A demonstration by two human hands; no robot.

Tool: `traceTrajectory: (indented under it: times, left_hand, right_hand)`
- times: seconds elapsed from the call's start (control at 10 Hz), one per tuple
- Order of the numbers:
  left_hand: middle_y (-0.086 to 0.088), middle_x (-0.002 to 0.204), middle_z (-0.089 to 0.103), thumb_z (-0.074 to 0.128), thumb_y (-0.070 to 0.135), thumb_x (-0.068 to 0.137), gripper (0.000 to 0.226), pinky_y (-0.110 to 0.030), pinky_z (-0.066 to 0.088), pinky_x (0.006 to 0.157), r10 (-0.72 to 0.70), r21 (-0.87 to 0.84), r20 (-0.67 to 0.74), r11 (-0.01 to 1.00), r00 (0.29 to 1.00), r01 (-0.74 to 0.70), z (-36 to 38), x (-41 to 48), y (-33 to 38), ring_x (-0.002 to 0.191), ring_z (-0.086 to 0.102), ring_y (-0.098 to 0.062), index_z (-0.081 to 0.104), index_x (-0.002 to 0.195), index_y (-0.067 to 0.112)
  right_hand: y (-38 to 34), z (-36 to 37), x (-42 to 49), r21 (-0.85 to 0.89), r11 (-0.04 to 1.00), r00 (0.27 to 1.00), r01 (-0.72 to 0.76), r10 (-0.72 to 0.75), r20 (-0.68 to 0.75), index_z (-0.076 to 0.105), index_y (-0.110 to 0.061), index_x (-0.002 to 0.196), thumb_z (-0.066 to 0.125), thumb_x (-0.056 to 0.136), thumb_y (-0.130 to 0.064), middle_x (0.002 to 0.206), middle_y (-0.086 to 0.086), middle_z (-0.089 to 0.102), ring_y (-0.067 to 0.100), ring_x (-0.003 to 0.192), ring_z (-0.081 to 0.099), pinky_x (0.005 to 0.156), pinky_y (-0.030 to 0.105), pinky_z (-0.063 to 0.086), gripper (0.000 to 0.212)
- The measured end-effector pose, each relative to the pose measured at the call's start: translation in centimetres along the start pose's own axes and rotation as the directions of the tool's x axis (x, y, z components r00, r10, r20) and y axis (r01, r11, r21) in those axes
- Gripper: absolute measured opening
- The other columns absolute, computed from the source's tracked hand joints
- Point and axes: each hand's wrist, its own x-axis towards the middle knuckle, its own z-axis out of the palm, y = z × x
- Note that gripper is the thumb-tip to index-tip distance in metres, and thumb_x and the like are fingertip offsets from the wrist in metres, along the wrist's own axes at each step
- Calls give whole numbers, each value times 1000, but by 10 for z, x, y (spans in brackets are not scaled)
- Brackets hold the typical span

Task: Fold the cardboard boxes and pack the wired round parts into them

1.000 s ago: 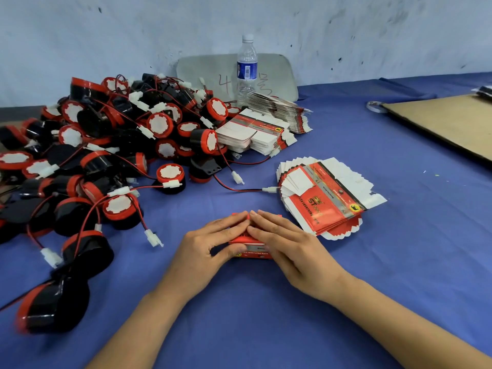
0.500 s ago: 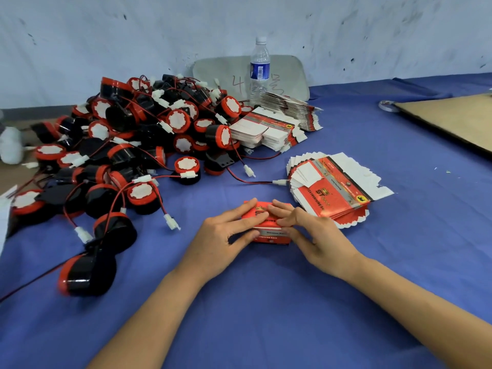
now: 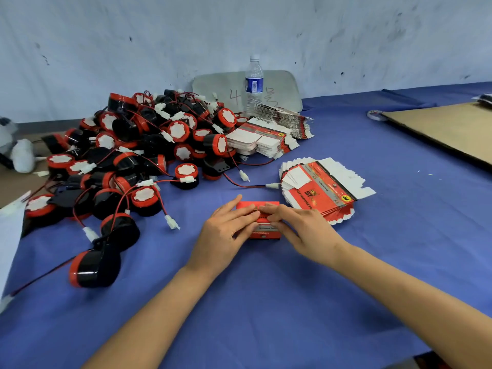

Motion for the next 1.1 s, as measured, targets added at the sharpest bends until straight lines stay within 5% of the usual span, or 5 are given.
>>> traceTrajectory:
  times: [0.4,0.7,0.9,1.0,1.1]
  left_hand:
    - [-14,115,69,74,-5,77,31,-45,52,93,96,62,78,993,992,-101,-8,-5,3,114,60,-38,72,108,-1]
    - [1,140,54,59,22,92,47,-16,45,97,-107,-294,-64,952,992,83,-16,-21,15,122,55,-6,50,138,25]
    - [20,136,52,46,46,91,46,-26,50,96,-246,-540,-64,824,967,174,-18,-23,5,124,54,-7,38,135,54]
    - [18,141,48,44,47,92,45,-27,52,94,-248,-572,-33,799,968,185,-12,-23,5,120,58,-9,36,136,53]
    - [15,146,42,42,39,97,45,-24,54,88,-288,-635,-46,747,957,194,-12,-24,3,113,63,-10,34,141,48]
  right_hand:
    - [5,18,-17,107,985,989,-135,140,-43,59,-3,107,64,90,-10,146,4,45,18,139,36,110,29,35,19]
    - [-29,0,-30,189,946,953,-264,286,-100,55,-33,129,76,75,-24,120,0,41,11,108,49,94,30,47,58]
    - [-51,-64,-151,286,877,337,-386,423,-841,53,-39,123,73,73,-32,124,4,50,17,115,54,93,24,46,55]
    - [-52,-80,-226,410,568,-120,-713,478,-870,51,-48,117,76,72,-30,129,11,51,16,114,52,103,36,42,54]
    - [-60,-80,-255,472,239,-248,-849,608,-754,47,-31,134,82,75,-23,139,21,40,26,129,38,109,38,30,69]
